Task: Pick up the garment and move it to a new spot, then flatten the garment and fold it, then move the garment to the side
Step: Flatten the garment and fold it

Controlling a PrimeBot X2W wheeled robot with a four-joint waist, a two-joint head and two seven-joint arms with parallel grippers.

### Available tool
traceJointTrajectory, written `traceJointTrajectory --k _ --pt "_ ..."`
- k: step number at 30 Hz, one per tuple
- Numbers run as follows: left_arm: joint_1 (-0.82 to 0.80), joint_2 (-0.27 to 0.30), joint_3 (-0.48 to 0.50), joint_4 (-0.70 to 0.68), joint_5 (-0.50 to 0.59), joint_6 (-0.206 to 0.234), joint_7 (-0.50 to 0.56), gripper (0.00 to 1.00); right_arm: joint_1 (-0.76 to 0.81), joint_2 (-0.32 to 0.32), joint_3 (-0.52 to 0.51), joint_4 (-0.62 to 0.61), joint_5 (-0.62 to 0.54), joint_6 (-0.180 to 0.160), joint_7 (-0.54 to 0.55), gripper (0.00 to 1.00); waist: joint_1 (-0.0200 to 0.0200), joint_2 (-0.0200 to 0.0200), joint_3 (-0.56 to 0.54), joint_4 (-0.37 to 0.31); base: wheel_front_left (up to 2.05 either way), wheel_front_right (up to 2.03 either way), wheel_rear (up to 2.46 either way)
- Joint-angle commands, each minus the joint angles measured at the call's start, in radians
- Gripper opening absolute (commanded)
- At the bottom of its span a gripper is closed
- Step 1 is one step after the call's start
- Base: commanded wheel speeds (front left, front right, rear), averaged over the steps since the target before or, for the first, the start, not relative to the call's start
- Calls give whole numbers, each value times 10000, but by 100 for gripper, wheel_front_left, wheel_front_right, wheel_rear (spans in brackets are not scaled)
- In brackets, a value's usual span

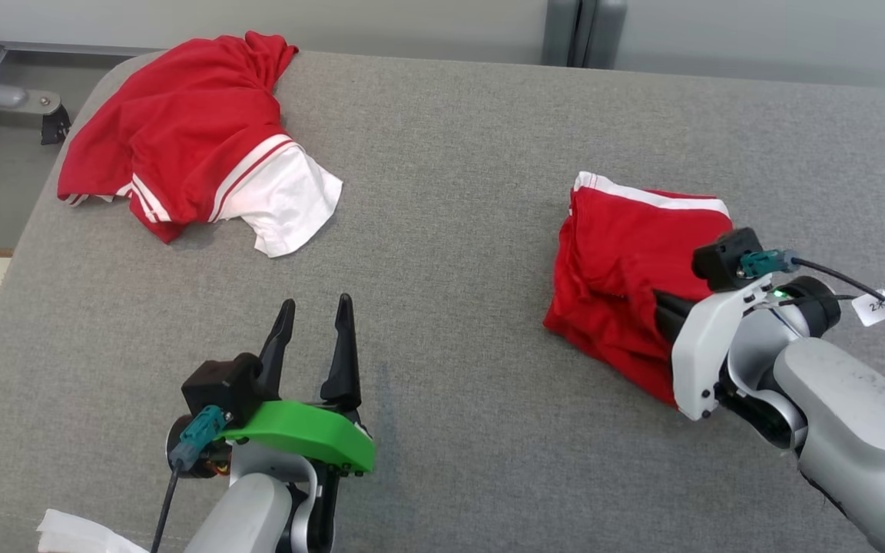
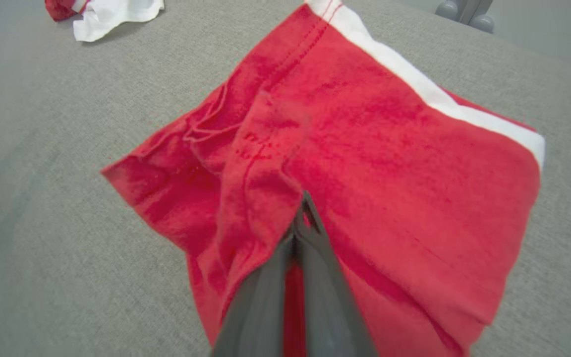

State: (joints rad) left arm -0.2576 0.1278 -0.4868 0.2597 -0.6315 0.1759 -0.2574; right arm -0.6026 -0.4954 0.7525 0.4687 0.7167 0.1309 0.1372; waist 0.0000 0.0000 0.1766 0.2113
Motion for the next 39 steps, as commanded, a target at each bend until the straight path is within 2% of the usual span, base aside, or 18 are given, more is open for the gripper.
traceJointTrajectory --k 1,7,14,19,22,23,25,26,27,28,29,35,39 --pt "-2 42 21 9 -2 18 -49 100 -137 -131 329 -178 275 -3 -98 0 0 0 -53 -15 0 0 0" --pt "-15 28 -30 -40 22 64 -53 100 -345 -15 1693 -535 1065 -1 -411 0 0 0 -55 -105 0 0 0" --pt "-155 57 5 -8 -4 29 -62 100 -716 498 2711 163 1383 -1 -886 0 0 0 48 -194 0 0 0" --pt "-153 54 87 33 -31 68 -72 100 -1015 732 3020 483 1656 -3 -1597 0 0 0 -16 -340 0 0 0" --pt "-182 58 163 27 -5 -15 -84 100 -1166 786 2696 717 1600 -3 -2448 0 0 0 -162 -509 0 0 0" --pt "-189 35 178 13 6 -52 -87 100 -1169 817 2572 791 1555 -1 -2684 3 0 0 -210 -559 0 0 0" --pt "-209 -13 190 -1 71 -112 -81 100 -1081 892 2207 978 1513 -1 -3174 32 0 0 -341 -692 0 0 0" --pt "-229 -21 199 -4 133 -141 -79 100 -984 918 1985 1069 1470 -1 -3368 39 0 0 -418 -782 0 0 0" --pt "-252 -27 192 -8 197 -157 -81 100 -908 912 1785 1157 1400 -1 -3494 51 0 0 -475 -843 0 0 0" --pt "-270 -39 204 -28 324 -168 -84 100 -821 909 1502 1296 1286 -3 -3637 80 0 0 -553 -935 0 0 0" --pt "-262 -68 221 -62 438 -187 -85 100 -709 932 1205 1407 1156 -3 -3745 100 0 0 -620 -1018 0 0 0" --pt "-58 -177 399 -40 1024 -199 -80 100 186 1283 -1151 1729 287 -1 -4024 100 0 0 -886 -1451 0 0 0" --pt "223 -248 605 -22 1282 -213 -78 100 1135 1682 -3179 1106 -924 -1 -4022 100 0 0 -974 -1669 0 0 0"
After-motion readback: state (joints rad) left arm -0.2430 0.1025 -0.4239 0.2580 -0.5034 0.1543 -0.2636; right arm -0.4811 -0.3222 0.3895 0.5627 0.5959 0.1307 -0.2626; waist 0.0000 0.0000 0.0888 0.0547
